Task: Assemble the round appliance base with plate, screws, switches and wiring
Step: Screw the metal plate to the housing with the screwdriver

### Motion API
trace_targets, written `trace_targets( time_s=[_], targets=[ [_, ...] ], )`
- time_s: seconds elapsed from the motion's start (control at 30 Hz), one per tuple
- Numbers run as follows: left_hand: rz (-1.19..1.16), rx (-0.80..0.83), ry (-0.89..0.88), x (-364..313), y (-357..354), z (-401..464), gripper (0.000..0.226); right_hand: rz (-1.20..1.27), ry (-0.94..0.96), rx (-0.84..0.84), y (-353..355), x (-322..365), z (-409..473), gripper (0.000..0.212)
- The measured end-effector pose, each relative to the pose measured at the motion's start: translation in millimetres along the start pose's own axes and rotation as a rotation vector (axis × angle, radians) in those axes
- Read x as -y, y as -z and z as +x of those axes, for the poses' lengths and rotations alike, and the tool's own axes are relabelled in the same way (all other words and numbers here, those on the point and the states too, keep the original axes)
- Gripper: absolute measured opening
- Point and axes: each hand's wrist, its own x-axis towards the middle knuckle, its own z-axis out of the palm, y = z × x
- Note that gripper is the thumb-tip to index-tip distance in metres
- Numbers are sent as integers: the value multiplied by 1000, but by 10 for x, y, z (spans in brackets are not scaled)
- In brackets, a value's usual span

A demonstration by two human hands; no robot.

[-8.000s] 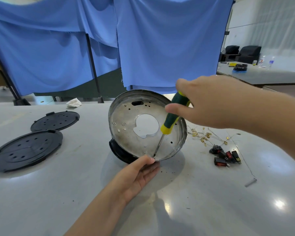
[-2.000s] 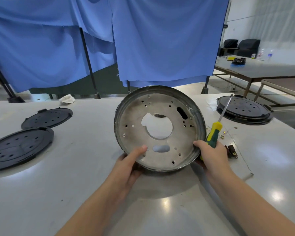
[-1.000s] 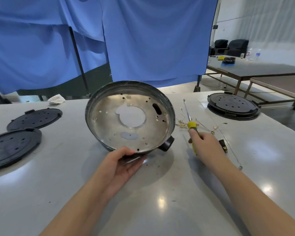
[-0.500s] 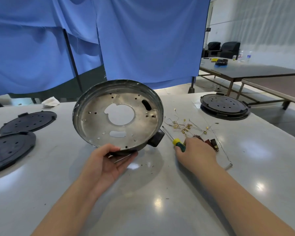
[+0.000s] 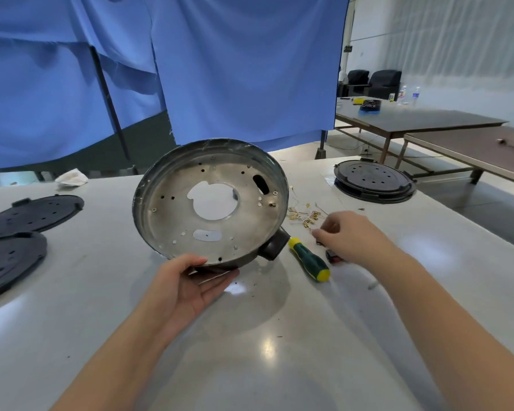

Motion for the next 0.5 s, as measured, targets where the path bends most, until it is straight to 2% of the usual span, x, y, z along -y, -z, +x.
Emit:
trace_targets(
  time_s=[0.07,0.13,0.23,0.33,0.5],
  targets=[
    [12,2,7,1,-7,-6,42,27,50,29,149,-165,1,7],
    [8,5,5,9,-12,-5,37,16,57,54,194,-335,-13,10],
    [9,1,-2,17,2,0,42,41,37,60,129,-510,-67,15],
    [12,7,0,18,8,3,30,73,33,8,70,-644,-141,17],
    [22,-3,12,46,30,35,44,42,-47,-39,36,-754,-168,9]
  ],
)
